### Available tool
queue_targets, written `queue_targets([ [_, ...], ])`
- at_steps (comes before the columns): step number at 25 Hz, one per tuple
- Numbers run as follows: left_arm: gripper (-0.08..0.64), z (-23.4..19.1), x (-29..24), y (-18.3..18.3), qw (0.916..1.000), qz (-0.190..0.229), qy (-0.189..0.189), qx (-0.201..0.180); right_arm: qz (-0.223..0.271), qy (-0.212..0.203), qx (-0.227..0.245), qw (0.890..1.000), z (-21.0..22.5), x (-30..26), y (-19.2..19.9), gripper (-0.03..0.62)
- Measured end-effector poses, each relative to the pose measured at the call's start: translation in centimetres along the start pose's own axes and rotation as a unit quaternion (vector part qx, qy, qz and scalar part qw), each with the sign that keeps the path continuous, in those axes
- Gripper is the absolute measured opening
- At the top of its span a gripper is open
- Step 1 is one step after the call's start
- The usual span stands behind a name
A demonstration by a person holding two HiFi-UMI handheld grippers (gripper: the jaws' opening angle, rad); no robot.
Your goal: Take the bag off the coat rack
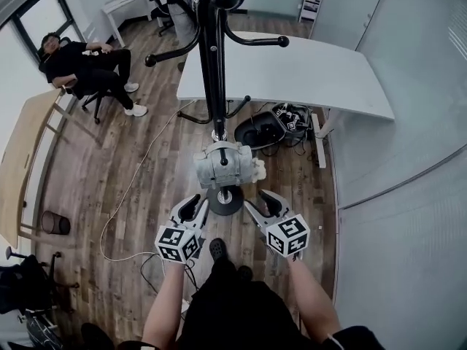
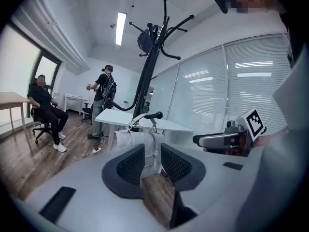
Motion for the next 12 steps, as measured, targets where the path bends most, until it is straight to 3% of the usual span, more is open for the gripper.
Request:
queue_targets([
  [5, 0.195, -2.8, -3.5, 0.8, 0.9998, -0.015, -0.009, -0.007, -0.030, 0.023, -0.005, 0.999, 2.5, -3.2, 0.6, 0.273],
  [12, 0.301, -4.4, -7.4, 2.8, 0.9979, -0.055, 0.007, -0.033, -0.070, 0.064, -0.010, 0.995, 5.5, -6.8, 2.5, 0.323],
])
Point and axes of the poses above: the fingertips, and each gripper's own axes: x backward along the fingers, z to its right, y out of its underside, the point moved 6 cm from there along x, backward along the fingers, and after that the axes turned 9 degrees about -y, right-handed, at the moved point
